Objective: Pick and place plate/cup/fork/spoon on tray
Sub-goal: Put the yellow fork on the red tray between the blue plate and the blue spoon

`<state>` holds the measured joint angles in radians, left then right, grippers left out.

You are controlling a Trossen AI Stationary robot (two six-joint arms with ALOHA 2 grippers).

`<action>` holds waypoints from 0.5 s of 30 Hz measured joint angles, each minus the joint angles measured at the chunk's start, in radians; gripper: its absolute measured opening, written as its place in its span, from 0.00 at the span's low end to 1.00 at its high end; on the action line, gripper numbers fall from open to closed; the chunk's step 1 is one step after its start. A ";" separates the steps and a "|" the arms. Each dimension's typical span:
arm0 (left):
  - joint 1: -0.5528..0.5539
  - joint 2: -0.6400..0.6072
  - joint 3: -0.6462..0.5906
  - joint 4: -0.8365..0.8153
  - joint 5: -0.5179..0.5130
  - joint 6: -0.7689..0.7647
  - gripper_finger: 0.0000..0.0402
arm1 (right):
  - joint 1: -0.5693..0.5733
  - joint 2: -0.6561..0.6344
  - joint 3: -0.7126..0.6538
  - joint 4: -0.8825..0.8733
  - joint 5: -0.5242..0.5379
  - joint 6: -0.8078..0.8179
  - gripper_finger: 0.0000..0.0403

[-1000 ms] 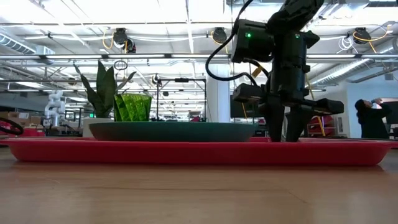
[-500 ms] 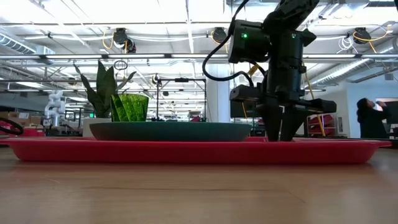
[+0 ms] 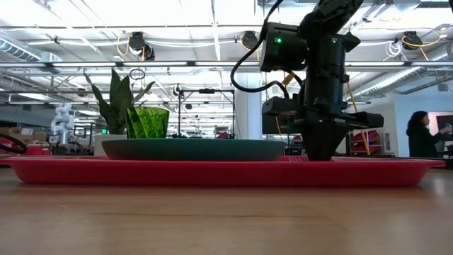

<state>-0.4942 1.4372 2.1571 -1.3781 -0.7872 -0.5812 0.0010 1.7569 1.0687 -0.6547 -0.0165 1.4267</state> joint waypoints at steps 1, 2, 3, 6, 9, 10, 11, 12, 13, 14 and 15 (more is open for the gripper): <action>0.000 0.000 0.000 0.000 0.000 0.000 0.28 | 0.000 0.000 0.000 0.003 0.007 0.005 0.07; 0.000 0.000 0.000 0.000 0.000 0.000 0.28 | 0.000 0.000 0.000 0.008 0.013 0.011 0.07; 0.000 0.000 0.000 0.000 0.000 0.000 0.28 | -0.001 0.000 0.000 0.013 0.016 0.022 0.08; 0.000 0.000 0.000 0.000 0.000 -0.001 0.28 | -0.006 0.000 0.000 0.024 0.021 0.048 0.07; 0.000 0.000 0.000 0.000 0.000 -0.002 0.28 | -0.013 0.000 0.000 0.036 0.021 0.061 0.07; 0.000 0.000 0.000 0.000 0.000 -0.002 0.28 | -0.016 0.000 0.000 0.041 0.021 0.061 0.06; 0.000 0.000 0.000 0.000 0.000 -0.002 0.28 | -0.019 0.000 0.000 0.044 0.021 0.061 0.06; 0.000 0.000 0.000 0.000 0.000 -0.004 0.28 | -0.021 0.000 0.000 0.045 0.020 0.061 0.06; 0.000 0.000 0.000 0.000 0.000 -0.004 0.28 | -0.022 0.000 0.000 0.046 0.020 0.061 0.06; 0.000 0.000 0.000 0.000 0.000 -0.004 0.28 | -0.022 0.000 0.000 0.046 0.020 0.061 0.06; 0.000 0.000 0.000 0.000 0.000 -0.004 0.28 | -0.022 0.000 0.000 0.046 0.020 0.061 0.06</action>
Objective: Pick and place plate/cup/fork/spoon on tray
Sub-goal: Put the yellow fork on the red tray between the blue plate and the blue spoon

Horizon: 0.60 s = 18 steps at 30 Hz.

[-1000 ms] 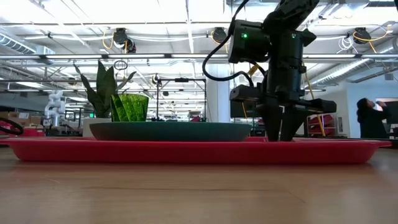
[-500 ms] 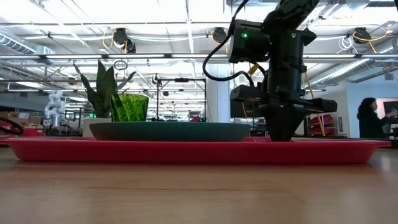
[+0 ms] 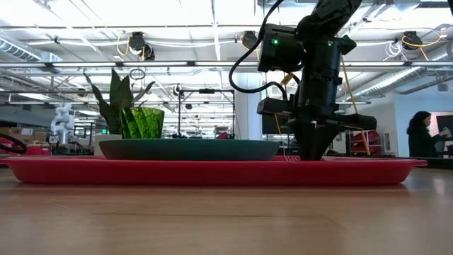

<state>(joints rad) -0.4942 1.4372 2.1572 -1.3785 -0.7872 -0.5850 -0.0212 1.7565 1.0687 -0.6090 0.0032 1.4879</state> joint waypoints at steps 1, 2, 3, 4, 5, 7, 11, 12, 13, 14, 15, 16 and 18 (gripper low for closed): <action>0.000 0.000 0.000 0.000 0.000 0.000 0.28 | 0.000 0.000 0.000 0.000 0.000 0.000 0.06; 0.000 0.000 0.000 0.000 0.000 0.000 0.28 | 0.000 0.000 0.000 0.000 0.000 0.000 0.06; 0.000 0.000 0.000 0.000 0.000 0.002 0.28 | 0.000 0.000 0.000 0.000 -0.001 0.000 0.06; 0.000 0.000 0.000 0.000 0.000 0.004 0.28 | 0.000 0.000 0.000 0.000 -0.001 0.001 0.06; 0.000 0.000 0.000 0.000 0.000 0.004 0.28 | 0.000 0.000 0.000 0.000 -0.003 0.006 0.06; 0.000 0.000 0.000 0.000 0.000 0.004 0.28 | 0.000 0.000 0.000 0.001 -0.006 0.017 0.06; 0.000 0.000 0.000 0.000 0.000 0.004 0.28 | 0.002 0.000 0.006 0.006 -0.034 0.043 0.06; 0.000 0.000 0.000 0.000 0.000 0.004 0.28 | 0.005 0.000 0.012 0.003 -0.034 0.045 0.06; 0.000 0.000 0.000 0.000 0.000 0.004 0.28 | 0.008 0.000 0.022 0.001 -0.034 0.045 0.06; 0.000 0.000 0.000 0.000 0.000 0.004 0.28 | 0.008 0.000 0.033 0.001 -0.034 0.045 0.06; 0.000 0.000 0.000 0.000 0.000 0.004 0.28 | 0.008 0.000 0.044 0.001 -0.033 0.045 0.06; 0.000 0.000 0.000 0.000 0.000 0.004 0.28 | 0.008 0.000 0.053 0.001 -0.030 0.045 0.06; 0.000 0.000 0.000 0.000 0.000 0.004 0.28 | 0.002 0.000 0.069 -0.001 -0.011 0.045 0.06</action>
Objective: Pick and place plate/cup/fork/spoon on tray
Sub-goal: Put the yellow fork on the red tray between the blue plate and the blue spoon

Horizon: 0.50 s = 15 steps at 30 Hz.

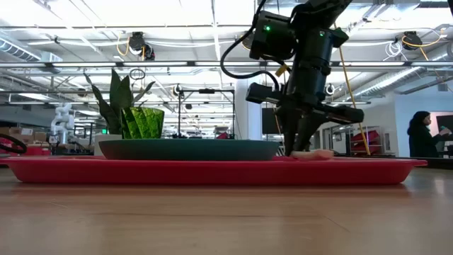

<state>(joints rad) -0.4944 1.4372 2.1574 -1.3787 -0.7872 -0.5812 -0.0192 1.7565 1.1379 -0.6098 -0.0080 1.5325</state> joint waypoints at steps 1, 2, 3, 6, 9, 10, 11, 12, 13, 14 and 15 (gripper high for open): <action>0.000 0.000 0.000 0.000 0.000 0.000 0.28 | -0.004 0.000 0.005 -0.002 0.007 0.000 0.06; 0.000 0.000 0.000 0.000 0.000 0.000 0.28 | -0.010 0.000 0.007 -0.002 0.008 0.000 0.06; 0.000 0.000 0.000 0.000 0.000 0.000 0.28 | -0.015 0.000 0.007 -0.002 0.008 0.000 0.06; 0.000 0.000 0.000 0.000 0.000 0.000 0.28 | -0.030 0.000 0.007 -0.015 0.009 -0.001 0.06; 0.000 0.000 0.000 0.000 0.000 -0.006 0.28 | -0.040 0.000 0.007 -0.026 0.009 -0.017 0.06; 0.000 0.000 0.000 0.000 0.001 -0.008 0.28 | -0.042 0.000 0.007 -0.030 0.009 -0.024 0.06; 0.000 0.000 0.000 0.000 0.001 -0.011 0.28 | -0.044 0.000 0.007 -0.034 0.009 -0.025 0.06; 0.000 0.000 0.000 0.000 0.001 -0.016 0.28 | -0.045 0.000 0.007 -0.037 0.009 -0.026 0.06; 0.000 0.000 0.000 0.000 0.001 -0.022 0.28 | -0.046 0.000 0.007 -0.038 0.010 -0.027 0.06; 0.000 0.000 0.000 0.000 0.001 -0.024 0.28 | -0.046 0.000 0.007 -0.038 0.010 -0.028 0.06; 0.000 0.000 0.000 0.000 0.002 -0.024 0.28 | -0.046 0.000 0.006 -0.036 0.010 -0.028 0.06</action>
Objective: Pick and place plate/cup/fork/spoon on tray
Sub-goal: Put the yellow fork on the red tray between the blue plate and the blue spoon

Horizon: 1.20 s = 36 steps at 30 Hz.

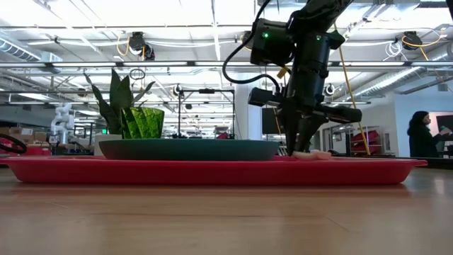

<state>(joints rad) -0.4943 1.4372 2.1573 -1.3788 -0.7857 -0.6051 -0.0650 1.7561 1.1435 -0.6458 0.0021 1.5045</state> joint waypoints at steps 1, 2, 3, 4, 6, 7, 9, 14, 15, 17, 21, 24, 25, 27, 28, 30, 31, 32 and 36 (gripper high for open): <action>0.000 0.000 0.000 0.000 0.004 0.000 0.28 | 0.000 0.000 -0.004 0.001 0.000 0.001 0.06; 0.000 0.000 0.000 0.000 0.009 -0.001 0.28 | 0.000 0.000 -0.008 0.000 0.000 0.001 0.06; 0.000 0.000 0.000 0.000 0.014 -0.001 0.28 | 0.000 0.000 -0.012 0.000 -0.002 0.001 0.06; 0.000 0.000 0.000 0.000 0.019 -0.001 0.28 | 0.000 0.000 -0.015 -0.001 -0.002 0.001 0.06; 0.000 0.000 0.000 0.000 0.022 -0.001 0.28 | 0.000 0.000 -0.019 0.001 -0.003 0.006 0.06; 0.000 0.000 0.000 0.000 0.022 -0.002 0.28 | -0.001 0.000 -0.020 0.002 -0.003 0.011 0.06; 0.000 0.000 0.000 0.000 0.022 -0.002 0.28 | -0.001 0.000 -0.021 0.003 -0.003 0.018 0.06; 0.000 0.000 0.000 0.000 0.021 -0.002 0.28 | -0.003 0.000 -0.021 0.014 -0.003 0.020 0.06; 0.000 0.000 0.000 0.000 0.021 0.000 0.28 | -0.005 0.000 -0.022 0.014 -0.003 0.019 0.06; 0.000 0.000 0.000 0.000 0.021 0.003 0.28 | -0.011 0.000 -0.028 0.020 -0.003 0.019 0.06; 0.000 0.000 0.000 0.000 0.021 0.004 0.28 | -0.019 0.000 -0.041 0.033 -0.005 0.020 0.06; 0.000 0.000 0.000 0.000 0.021 0.003 0.28 | -0.019 0.000 -0.041 0.045 -0.006 0.020 0.06; 0.000 0.000 0.000 0.000 0.021 0.003 0.28 | -0.019 0.000 -0.041 0.047 -0.006 0.020 0.06; 0.000 0.000 0.000 0.000 0.021 0.003 0.28 | -0.019 0.000 -0.041 0.048 -0.007 0.020 0.06; 0.000 0.000 0.000 0.000 0.021 0.003 0.28 | -0.019 0.000 -0.041 0.048 -0.007 0.020 0.06; 0.000 0.000 0.000 0.000 0.021 0.003 0.28 | -0.019 0.000 -0.041 0.048 -0.007 0.016 0.06; 0.000 0.000 0.000 0.000 0.021 0.004 0.28 | -0.019 0.000 -0.041 0.048 -0.007 0.016 0.06; 0.000 0.000 0.000 0.000 0.021 0.004 0.28 | -0.019 0.000 -0.041 0.048 -0.007 0.016 0.06; 0.000 0.000 0.000 0.000 0.021 0.004 0.28 | -0.019 0.000 -0.041 0.048 -0.007 0.014 0.06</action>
<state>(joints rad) -0.4942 1.4376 2.1571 -1.3788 -0.7647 -0.6006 -0.0841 1.7559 1.1024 -0.5980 -0.0051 1.5182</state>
